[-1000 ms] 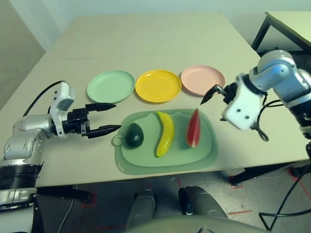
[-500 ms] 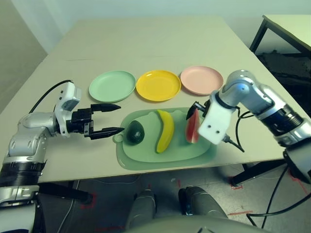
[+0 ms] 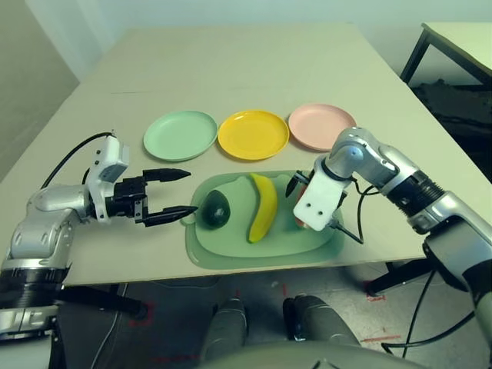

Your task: Place the fruits into color-matched plates.

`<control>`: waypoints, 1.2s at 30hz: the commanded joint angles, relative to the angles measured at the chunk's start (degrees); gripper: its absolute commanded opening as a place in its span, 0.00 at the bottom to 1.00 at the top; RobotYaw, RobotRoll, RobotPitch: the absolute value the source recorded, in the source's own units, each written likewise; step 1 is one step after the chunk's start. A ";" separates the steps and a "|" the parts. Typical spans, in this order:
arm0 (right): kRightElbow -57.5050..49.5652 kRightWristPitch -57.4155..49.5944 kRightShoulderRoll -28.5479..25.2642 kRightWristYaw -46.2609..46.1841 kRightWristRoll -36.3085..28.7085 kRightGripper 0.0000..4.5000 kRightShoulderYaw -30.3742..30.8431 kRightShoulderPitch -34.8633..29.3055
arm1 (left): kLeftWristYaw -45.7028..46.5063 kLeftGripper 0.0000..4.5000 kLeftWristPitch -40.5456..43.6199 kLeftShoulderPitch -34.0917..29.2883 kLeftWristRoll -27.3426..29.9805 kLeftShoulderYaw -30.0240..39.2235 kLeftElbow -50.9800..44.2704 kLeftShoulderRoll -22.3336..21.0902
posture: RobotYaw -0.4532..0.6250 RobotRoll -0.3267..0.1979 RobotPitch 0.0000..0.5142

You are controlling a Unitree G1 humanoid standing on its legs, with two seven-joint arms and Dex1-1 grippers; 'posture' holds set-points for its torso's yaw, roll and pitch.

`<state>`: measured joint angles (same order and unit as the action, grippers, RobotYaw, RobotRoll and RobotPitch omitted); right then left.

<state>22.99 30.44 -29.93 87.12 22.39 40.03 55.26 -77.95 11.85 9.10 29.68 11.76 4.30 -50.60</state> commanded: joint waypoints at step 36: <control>49.57 -4.51 7.90 -27.81 9.06 0.48 -3.50 25.16 | 13.31 1.00 11.97 10.51 0.36 -2.60 -2.98 6.66 | 0.48 0.62 0.17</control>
<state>70.58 26.62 -22.35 62.12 29.93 36.42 79.69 -66.12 22.59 19.35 30.66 9.96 2.96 -44.01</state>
